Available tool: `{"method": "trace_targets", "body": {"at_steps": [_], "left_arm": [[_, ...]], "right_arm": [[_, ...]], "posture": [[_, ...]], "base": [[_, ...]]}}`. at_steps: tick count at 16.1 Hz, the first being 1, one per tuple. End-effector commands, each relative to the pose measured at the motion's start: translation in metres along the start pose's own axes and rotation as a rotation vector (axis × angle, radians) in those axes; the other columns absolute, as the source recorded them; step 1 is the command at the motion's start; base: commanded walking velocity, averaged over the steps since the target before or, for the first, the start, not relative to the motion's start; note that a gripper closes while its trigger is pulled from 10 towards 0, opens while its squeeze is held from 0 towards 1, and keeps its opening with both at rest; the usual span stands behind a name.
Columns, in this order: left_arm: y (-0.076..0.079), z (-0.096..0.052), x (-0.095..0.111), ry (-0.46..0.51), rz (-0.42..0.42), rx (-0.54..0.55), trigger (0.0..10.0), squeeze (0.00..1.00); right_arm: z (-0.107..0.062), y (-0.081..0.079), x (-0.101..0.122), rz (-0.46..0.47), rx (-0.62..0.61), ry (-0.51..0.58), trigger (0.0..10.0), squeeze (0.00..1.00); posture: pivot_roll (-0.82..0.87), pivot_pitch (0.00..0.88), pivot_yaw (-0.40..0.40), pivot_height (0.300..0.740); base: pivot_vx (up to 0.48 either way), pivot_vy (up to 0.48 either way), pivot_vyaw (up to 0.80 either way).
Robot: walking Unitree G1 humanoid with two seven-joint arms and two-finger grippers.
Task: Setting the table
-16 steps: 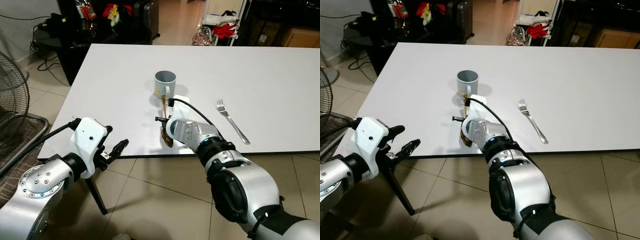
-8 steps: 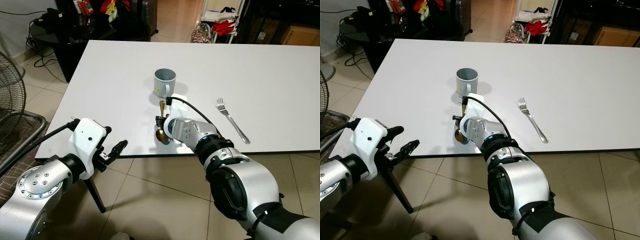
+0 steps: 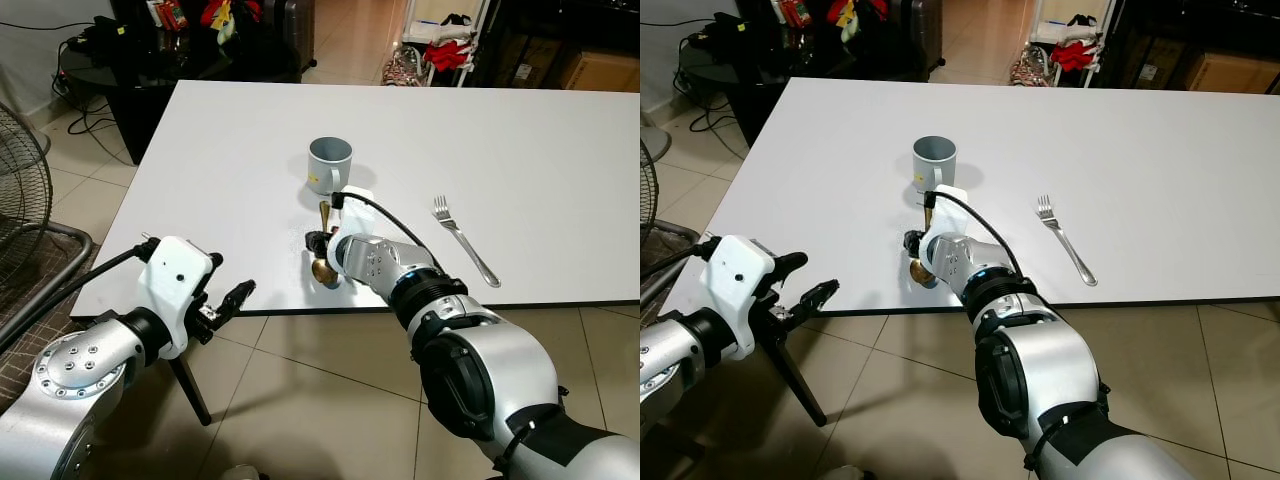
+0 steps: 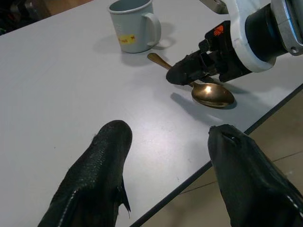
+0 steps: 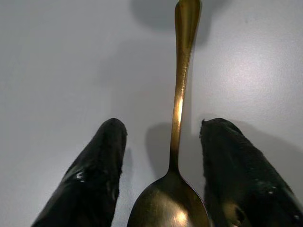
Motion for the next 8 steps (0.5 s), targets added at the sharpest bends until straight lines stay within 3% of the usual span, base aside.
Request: {"method": "trace_targets", "body": {"at_steps": [1,5,6,7,8], "left_arm": [[-0.001,-0.003,0.001,-0.002,0.007,0.005,10.0,0.0],[-0.001,-0.003,0.001,-0.002,0.007,0.005,10.0,0.0],[-0.01,0.013,0.004,0.018,-0.024,0.047,10.0,0.0],[-0.014,0.026,0.007,0.033,-0.046,0.072,10.0,0.0],[-0.019,0.037,0.009,0.043,-0.067,0.095,10.0,0.0]], "right_arm": [[0.0,-0.02,-0.008,-0.008,0.035,-0.028,10.0,1.0],[0.0,-0.02,-0.008,-0.008,0.035,-0.028,10.0,1.0],[-0.01,0.002,0.019,-0.096,0.068,0.07,10.0,1.0],[-0.023,0.015,0.029,-0.183,0.084,0.122,10.0,1.0],[-0.032,0.026,0.025,-0.242,0.088,0.111,10.0,1.0]], "posture": [[0.08,0.061,-0.043,0.74],[0.08,0.061,-0.043,0.74],[-0.01,0.0,0.02,0.74],[-0.01,0.0,0.02,0.74],[0.0,0.0,0.016,0.74]], "base": [[0.0,0.0,0.0],[0.0,0.0,0.0],[0.0,0.0,0.0],[0.0,0.0,0.0],[0.0,0.0,0.0]]}}
Point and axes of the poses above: a point about 5 cm out from each wrist's last joint towards the gripper, its own z axis pointing out of the wrist towards the gripper, its own x axis along the axis of the wrist's last joint, y = z × x, the point moved 6 cm from there along z, pointing out of the wrist towards the gripper, and after that the axes turned 6 degrees about z, right-handed, at the moved point
